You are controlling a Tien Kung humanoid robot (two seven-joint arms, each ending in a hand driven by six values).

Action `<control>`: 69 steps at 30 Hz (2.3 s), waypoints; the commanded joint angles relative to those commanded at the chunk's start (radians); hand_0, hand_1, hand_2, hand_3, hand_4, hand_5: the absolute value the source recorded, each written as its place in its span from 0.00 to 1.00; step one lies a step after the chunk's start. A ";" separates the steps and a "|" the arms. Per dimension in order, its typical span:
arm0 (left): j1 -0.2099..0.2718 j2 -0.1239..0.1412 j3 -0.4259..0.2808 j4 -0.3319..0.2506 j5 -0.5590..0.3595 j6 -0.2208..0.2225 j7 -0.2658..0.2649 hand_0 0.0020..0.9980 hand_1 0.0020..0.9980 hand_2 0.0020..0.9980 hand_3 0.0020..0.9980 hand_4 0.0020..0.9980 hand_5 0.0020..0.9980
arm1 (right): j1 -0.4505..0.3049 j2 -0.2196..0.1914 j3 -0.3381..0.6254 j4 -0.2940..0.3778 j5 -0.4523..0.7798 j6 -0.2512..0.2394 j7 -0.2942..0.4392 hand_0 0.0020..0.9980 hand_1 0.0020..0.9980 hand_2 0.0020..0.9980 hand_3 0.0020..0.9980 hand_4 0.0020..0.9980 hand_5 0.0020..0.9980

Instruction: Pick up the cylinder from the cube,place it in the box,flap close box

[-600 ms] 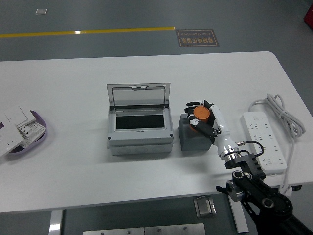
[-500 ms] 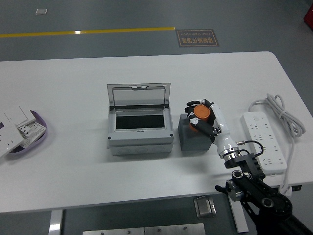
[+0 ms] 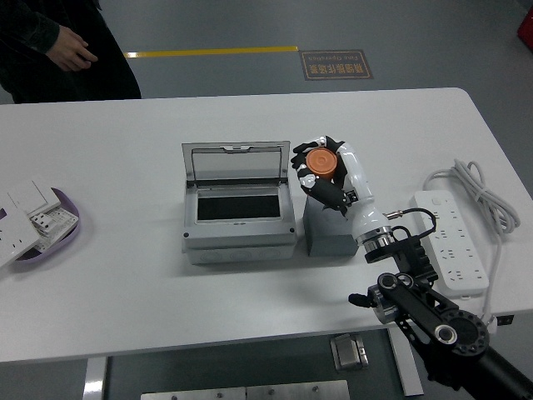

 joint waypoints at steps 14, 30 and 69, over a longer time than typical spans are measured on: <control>-0.001 0.006 -0.008 0.000 0.015 -0.004 0.007 0.60 0.59 0.57 0.61 0.66 0.27 | 0.214 0.052 -0.232 -0.008 -0.319 -0.065 -0.285 0.00 0.14 0.33 0.21 0.00 0.00; -0.004 0.008 -0.018 0.000 0.029 -0.005 0.012 0.60 0.59 0.57 0.61 0.68 0.31 | 0.299 0.074 -0.307 -0.104 -0.771 0.022 -0.661 0.00 0.15 0.34 0.23 0.00 0.00; -0.008 0.006 -0.029 0.000 0.044 -0.010 0.012 0.60 0.59 0.57 0.61 0.68 0.31 | 0.298 0.074 -0.350 -0.155 -0.767 0.100 -0.602 0.68 0.65 0.67 0.67 0.57 0.24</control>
